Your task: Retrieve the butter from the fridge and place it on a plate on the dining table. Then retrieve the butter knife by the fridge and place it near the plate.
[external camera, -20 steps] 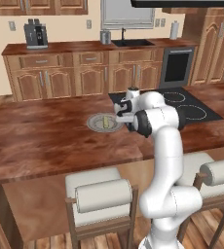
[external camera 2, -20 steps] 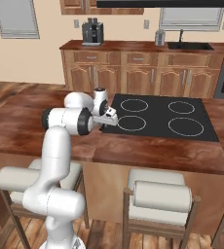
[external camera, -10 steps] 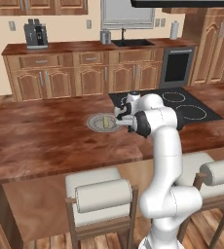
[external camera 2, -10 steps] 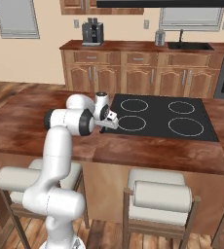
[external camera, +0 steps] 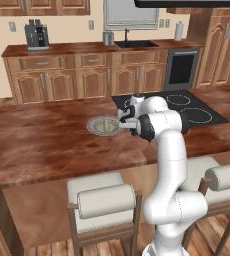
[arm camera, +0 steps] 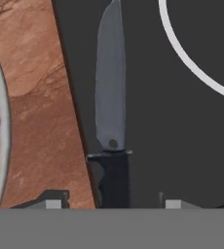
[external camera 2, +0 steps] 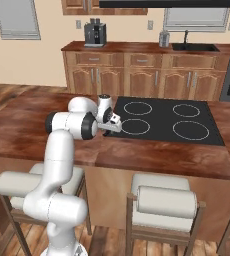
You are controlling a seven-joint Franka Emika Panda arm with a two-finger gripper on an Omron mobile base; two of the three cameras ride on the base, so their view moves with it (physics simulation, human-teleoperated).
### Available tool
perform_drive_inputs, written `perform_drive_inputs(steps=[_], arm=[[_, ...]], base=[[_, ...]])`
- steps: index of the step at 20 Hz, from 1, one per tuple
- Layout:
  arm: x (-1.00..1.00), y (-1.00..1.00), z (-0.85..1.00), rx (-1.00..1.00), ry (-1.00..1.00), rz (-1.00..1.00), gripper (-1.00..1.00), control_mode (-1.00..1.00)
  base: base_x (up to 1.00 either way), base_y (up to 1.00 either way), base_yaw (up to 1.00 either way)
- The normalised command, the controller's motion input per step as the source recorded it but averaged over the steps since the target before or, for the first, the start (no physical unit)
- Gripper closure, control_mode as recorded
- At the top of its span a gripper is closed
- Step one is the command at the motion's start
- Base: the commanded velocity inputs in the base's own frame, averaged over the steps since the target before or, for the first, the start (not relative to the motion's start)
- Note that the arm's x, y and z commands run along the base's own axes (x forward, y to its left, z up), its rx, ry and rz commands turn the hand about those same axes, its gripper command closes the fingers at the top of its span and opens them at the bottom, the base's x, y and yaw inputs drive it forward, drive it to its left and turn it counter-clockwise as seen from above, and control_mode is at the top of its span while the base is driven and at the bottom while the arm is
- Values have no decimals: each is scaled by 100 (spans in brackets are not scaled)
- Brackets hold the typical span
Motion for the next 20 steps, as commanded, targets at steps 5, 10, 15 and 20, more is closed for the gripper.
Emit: perform_drive_inputs(steps=[5, 10, 15, 20], arm=[[0, -2, 8, 0, 2, 0, -100, -100], [0, -13, 20, 0, 8, 0, -100, -100], [-18, -9, 56, 0, 4, 0, -100, -100], [-64, 0, 81, 0, 2, 0, -100, -100]], base=[[0, 0, 0], [0, 0, 0], [0, 0, 0], [0, 0, 0]])
